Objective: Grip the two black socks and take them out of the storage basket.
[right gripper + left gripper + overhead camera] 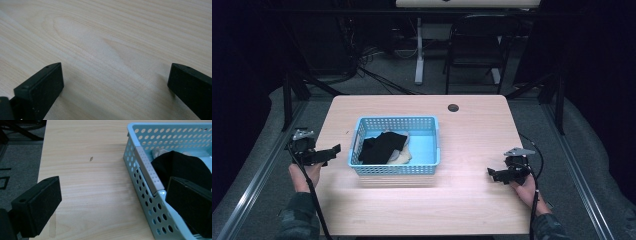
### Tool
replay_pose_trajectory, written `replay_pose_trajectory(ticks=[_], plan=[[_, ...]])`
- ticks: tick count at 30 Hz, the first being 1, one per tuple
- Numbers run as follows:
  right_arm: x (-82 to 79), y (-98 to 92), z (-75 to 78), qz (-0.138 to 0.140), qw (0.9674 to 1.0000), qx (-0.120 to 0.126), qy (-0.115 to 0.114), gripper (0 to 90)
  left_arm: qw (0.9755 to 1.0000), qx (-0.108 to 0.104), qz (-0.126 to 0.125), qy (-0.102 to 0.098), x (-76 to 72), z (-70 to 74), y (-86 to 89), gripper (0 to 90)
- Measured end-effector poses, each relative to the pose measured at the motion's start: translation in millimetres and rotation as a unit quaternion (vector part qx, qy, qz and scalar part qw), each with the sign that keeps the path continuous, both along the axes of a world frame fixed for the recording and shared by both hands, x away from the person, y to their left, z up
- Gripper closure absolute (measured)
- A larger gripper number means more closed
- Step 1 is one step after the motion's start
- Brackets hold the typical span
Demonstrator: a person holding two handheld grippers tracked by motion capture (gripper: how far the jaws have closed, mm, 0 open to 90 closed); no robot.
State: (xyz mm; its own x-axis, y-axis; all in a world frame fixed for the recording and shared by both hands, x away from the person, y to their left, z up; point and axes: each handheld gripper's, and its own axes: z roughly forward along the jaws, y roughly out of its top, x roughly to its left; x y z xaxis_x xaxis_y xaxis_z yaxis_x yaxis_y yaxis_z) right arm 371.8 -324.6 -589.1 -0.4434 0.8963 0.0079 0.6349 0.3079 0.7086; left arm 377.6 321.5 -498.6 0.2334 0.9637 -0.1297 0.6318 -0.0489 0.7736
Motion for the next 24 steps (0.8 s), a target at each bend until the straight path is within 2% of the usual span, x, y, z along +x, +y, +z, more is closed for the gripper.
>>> replay_pose_trajectory(ticks=[8, 11, 18, 24], plan=[[0.0, 0.0, 0.0, 0.0, 1.0, 0.0, 0.0, 0.0, 0.9996, 0.005, -0.026, -0.001, 4.2, 18.9, -13.4, 0.3], [0.0, 0.0, 0.0, 0.0, 1.0, 0.0, 0.0, 0.0, 0.9991, 0.009, -0.04, -0.004, 7.7, 25.8, -24.3, 0.4], [0.0, 0.0, 0.0, 0.0, 1.0, 0.0, 0.0, 0.0, 0.9981, 0.019, -0.059, 0.002, 16.1, 32.5, -42.1, 1.9], [0.0, 0.0, 0.0, 0.0, 1.0, 0.0, 0.0, 0.0, 0.996, 0.03, -0.083, 0.011, 25.8, 36.1, -61.2, 4.1]])
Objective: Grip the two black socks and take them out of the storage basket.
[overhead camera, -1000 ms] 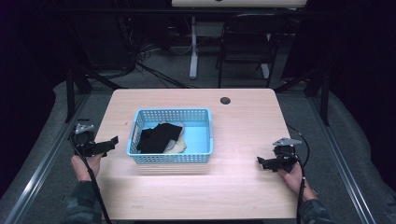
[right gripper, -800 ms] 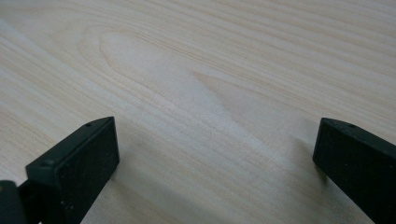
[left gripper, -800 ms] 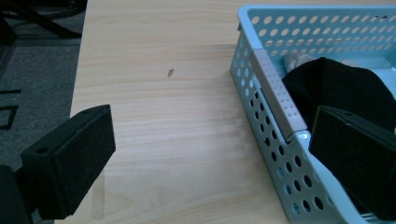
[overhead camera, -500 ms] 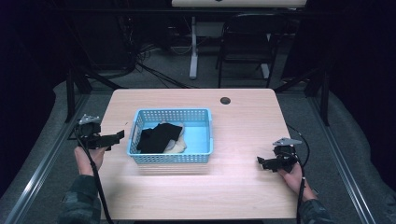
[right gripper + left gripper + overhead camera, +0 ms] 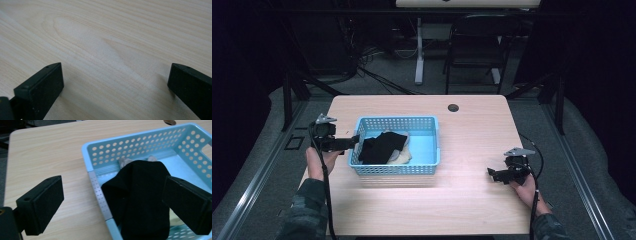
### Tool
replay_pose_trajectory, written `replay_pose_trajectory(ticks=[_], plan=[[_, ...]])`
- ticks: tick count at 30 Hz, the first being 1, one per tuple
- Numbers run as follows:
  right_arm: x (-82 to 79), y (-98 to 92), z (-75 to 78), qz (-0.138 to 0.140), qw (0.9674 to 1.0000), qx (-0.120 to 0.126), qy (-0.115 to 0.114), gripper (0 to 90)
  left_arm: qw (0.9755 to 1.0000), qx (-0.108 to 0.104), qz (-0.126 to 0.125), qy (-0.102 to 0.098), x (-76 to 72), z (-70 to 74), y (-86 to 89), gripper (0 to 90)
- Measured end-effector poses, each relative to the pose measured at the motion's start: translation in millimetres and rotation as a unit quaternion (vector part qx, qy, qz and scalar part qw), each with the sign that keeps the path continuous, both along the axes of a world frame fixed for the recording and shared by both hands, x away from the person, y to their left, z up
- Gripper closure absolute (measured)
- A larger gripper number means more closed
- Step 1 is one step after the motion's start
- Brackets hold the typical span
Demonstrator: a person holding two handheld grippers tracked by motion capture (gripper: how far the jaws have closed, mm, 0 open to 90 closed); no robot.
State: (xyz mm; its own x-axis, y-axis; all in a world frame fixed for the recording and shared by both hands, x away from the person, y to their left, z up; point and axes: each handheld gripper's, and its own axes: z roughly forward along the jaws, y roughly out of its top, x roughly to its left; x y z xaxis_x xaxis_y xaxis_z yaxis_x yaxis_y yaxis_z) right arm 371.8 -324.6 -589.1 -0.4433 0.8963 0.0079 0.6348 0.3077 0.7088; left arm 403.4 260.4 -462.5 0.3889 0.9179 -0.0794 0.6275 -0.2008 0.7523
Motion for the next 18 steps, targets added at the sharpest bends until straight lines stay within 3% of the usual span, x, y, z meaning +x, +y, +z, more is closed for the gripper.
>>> replay_pose_trajectory(ticks=[6, 8, 12, 18], plan=[[0.0, 0.0, 0.0, 0.0, 1.0, 0.0, 0.0, 0.0, 0.9996, 0.011, -0.019, 0.015, 11.9, -2.1, -19.6, 6.8], [0.0, 0.0, 0.0, 0.0, 1.0, 0.0, 0.0, 0.0, 0.9989, 0.01, -0.032, 0.034, 19.7, -5.0, -26.8, 8.6], [0.0, 0.0, 0.0, 0.0, 1.0, 0.0, 0.0, 0.0, 0.9982, 0.015, -0.04, 0.041, 25.3, -7.5, -35.3, 11.1], [0.0, 0.0, 0.0, 0.0, 1.0, 0.0, 0.0, 0.0, 0.9955, 0.019, -0.057, 0.074, 36.7, -12.0, -49.3, 16.0]])
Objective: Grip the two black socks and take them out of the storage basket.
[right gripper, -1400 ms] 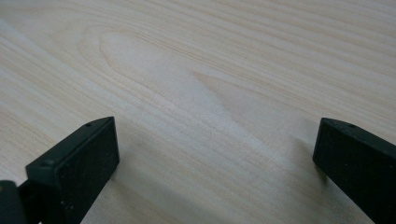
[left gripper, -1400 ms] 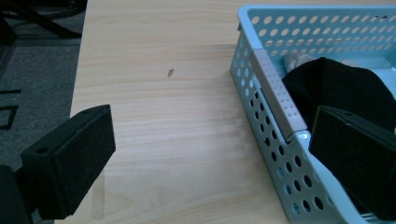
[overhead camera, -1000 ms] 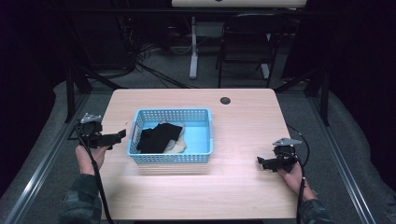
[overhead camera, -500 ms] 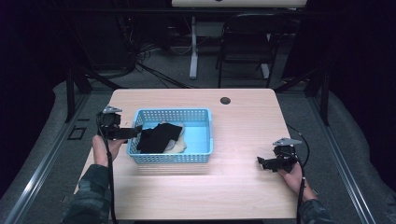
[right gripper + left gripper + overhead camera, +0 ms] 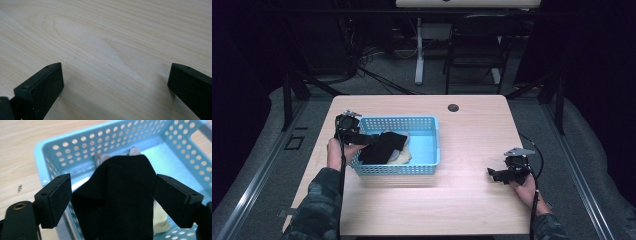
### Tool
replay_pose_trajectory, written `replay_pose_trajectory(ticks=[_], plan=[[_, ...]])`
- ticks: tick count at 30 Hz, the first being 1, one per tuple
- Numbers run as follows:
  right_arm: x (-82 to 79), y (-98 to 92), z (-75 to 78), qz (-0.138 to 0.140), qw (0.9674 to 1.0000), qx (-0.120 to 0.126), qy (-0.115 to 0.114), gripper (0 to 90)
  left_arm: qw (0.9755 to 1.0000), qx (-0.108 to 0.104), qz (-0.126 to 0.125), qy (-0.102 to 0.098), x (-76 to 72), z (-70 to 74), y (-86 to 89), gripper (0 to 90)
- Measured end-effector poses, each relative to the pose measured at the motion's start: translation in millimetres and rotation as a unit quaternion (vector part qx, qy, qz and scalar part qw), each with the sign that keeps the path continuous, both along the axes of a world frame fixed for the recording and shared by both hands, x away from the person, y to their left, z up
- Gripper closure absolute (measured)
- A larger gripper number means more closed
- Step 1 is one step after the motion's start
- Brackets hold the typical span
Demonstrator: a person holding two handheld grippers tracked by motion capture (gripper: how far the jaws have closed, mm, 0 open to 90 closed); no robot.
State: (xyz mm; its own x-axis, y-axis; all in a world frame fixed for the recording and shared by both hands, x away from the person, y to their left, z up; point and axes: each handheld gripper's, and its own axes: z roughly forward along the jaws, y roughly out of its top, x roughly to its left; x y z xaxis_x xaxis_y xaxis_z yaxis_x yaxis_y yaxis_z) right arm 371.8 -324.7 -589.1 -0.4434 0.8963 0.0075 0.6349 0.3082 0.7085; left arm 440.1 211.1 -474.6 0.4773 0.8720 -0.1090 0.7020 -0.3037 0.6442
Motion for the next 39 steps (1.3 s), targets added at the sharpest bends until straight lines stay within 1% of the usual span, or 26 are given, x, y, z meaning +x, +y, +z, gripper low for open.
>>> replay_pose_trajectory(ticks=[1, 2, 3, 4, 5, 6, 9, 10, 11, 12, 13, 16, 17, 21, 23, 25, 26, 28, 29, 30, 31, 32, 36, 37, 38, 39], plan=[[0.0, 0.0, 0.0, 0.0, 1.0, 0.0, 0.0, 0.0, 1.0, 0.003, -0.005, 0.003, 1.4, -0.8, -2.4, 19.0], [0.0, 0.0, 0.0, 0.0, 1.0, 0.0, 0.0, 0.0, 0.9999, 0.006, -0.008, 0.008, 2.6, -1.6, -4.4, 19.0], [0.0, 0.0, 0.0, 0.0, 1.0, 0.0, 0.0, 0.0, 0.9996, 0.012, -0.012, 0.021, 6.1, -3.9, -8.7, 22.8], [0.0, 0.0, 0.0, 0.0, 1.0, 0.0, 0.0, 0.0, 0.9996, 0.012, -0.012, 0.021, 6.1, -3.9, -8.7, 25.1], [0.0, 0.0, 0.0, 0.0, 1.0, 0.0, 0.0, 0.0, 0.9992, 0.013, -0.019, 0.034, 10.2, -6.9, -12.5, 27.9], [0.0, 0.0, 0.0, 0.0, 1.0, 0.0, 0.0, 0.0, 0.9989, 0.02, -0.021, 0.038, 11.8, -8.3, -14.5, 28.1], [0.0, 0.0, 0.0, 0.0, 1.0, 0.0, 0.0, 0.0, 0.9983, 0.019, -0.027, 0.047, 15.3, -12.0, -17.2, 32.3], [0.0, 0.0, 0.0, 0.0, 1.0, 0.0, 0.0, 0.0, 0.998, 0.023, -0.028, 0.053, 17.0, -13.8, -18.3, 32.3], [0.0, 0.0, 0.0, 0.0, 1.0, 0.0, 0.0, 0.0, 0.9975, 0.026, -0.029, 0.059, 18.7, -15.5, -19.5, 35.1], [0.0, 0.0, 0.0, 0.0, 1.0, 0.0, 0.0, 0.0, 0.9973, 0.023, -0.027, 0.064, 20.5, -17.3, -20.6, 35.1], [0.0, 0.0, 0.0, 0.0, 1.0, 0.0, 0.0, 0.0, 0.9967, 0.027, -0.027, 0.072, 24.4, -19.1, -22.5, 37.2], [0.0, 0.0, 0.0, 0.0, 1.0, 0.0, 0.0, 0.0, 0.9963, 0.03, -0.022, 0.077, 27.6, -20.0, -25.1, 40.2], [0.0, 0.0, 0.0, 0.0, 1.0, 0.0, 0.0, 0.0, 0.9956, 0.035, -0.026, 0.083, 29.8, -20.3, -26.1, 40.2], [0.0, 0.0, 0.0, 0.0, 1.0, 0.0, 0.0, 0.0, 0.9946, 0.04, -0.017, 0.094, 33.6, -24.3, -28.8, 44.4], [0.0, 0.0, 0.0, 0.0, 1.0, 0.0, 0.0, 0.0, 0.9936, 0.045, -0.013, 0.102, 35.0, -27.5, -29.4, 47.8], [0.0, 0.0, 0.0, 0.0, 1.0, 0.0, 0.0, 0.0, 0.9933, 0.046, -0.012, 0.105, 35.2, -28.4, -29.5, 51.4], [0.0, -0.1, 0.0, 0.0, 1.0, 0.0, 0.0, 0.0, 0.9929, 0.048, -0.011, 0.109, 35.5, -29.3, -29.9, 51.4], [0.0, -0.1, 0.0, 0.001, 1.0, 0.0, 0.0, 0.0, 0.9927, 0.051, -0.01, 0.109, 35.3, -30.6, -30.9, 57.0], [0.0, -0.1, 0.0, 0.001, 1.0, 0.0, 0.0, 0.0, 0.9923, 0.053, -0.013, 0.111, 35.3, -31.0, -31.2, 57.0], [0.0, -0.1, 0.0, 0.0, 1.0, 0.0, 0.0, 0.0, 0.992, 0.054, -0.011, 0.113, 35.3, -31.7, -31.8, 59.0], [0.0, -0.1, 0.0, 0.0, 1.0, 0.0, 0.0, 0.0, 0.992, 0.054, -0.012, 0.114, 35.2, -32.2, -32.0, 63.8], [0.0, -0.1, 0.0, 0.0, 1.0, 0.0, 0.0, 0.0, 0.9917, 0.056, -0.014, 0.114, 35.3, -32.4, -32.0, 66.0], [0.0, -0.1, 0.0, 0.0, 1.0, 0.0, 0.0, 0.0, 0.9916, 0.057, -0.018, 0.114, 34.8, -33.1, -32.2, 77.1], [0.0, -0.1, 0.0, 0.0, 1.0, 0.0, 0.0, 0.0, 0.9917, 0.057, -0.019, 0.114, 34.5, -33.2, -32.1, 77.1], [0.0, -0.1, 0.0, 0.0, 1.0, 0.0, 0.0, 0.0, 0.9924, 0.054, -0.018, 0.11, 33.9, -33.6, -31.8, 79.8], [0.0, -0.1, 0.0, 0.001, 1.0, 0.0, 0.0, 0.0, 0.9926, 0.051, -0.023, 0.107, 33.1, -32.8, -30.4, 84.2]])
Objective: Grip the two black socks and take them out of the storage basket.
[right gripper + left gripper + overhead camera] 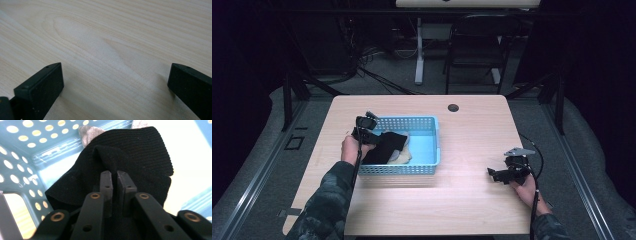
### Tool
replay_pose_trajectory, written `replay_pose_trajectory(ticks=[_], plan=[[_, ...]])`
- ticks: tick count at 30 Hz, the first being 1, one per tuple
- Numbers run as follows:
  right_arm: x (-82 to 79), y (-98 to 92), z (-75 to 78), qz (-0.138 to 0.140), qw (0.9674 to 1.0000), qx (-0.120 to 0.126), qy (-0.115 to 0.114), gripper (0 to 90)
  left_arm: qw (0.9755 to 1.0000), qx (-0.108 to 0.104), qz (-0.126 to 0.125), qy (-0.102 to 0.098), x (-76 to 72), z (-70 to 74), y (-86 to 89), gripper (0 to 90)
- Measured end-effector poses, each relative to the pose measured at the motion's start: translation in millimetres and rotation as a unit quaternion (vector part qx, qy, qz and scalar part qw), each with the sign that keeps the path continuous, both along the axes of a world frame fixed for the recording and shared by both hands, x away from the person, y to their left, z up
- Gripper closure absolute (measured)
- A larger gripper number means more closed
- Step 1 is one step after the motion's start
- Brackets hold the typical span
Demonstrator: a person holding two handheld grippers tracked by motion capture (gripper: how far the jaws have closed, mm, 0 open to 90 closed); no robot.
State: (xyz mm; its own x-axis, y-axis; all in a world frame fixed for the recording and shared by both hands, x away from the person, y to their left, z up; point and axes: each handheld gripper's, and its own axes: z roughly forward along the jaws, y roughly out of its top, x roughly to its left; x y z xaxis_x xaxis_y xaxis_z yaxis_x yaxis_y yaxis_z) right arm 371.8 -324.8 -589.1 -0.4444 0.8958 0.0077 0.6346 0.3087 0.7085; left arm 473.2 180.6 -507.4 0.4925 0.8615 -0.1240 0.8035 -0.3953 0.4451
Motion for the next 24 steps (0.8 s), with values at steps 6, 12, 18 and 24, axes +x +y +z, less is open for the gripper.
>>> replay_pose_trajectory(ticks=[6, 12, 18, 24], plan=[[0.0, 0.0, 0.0, 0.0, 1.0, 0.0, 0.0, 0.0, 0.9997, -0.012, -0.007, -0.021, -4.4, 10.0, 3.5, 86.0], [0.0, 0.0, 0.0, 0.0, 1.0, 0.0, 0.0, 0.0, 0.9992, -0.021, -0.006, -0.034, -8.3, 19.1, 9.4, 86.3], [0.0, 0.0, 0.0, 0.0, 1.0, 0.0, 0.0, 0.0, 0.9983, -0.033, -0.003, -0.047, -11.9, 29.4, 15.2, 86.3], [0.0, 0.0, 0.0, 0.0, 1.0, 0.0, 0.0, 0.0, 0.9973, -0.037, -0.006, -0.064, -16.5, 39.8, 19.5, 86.3]])
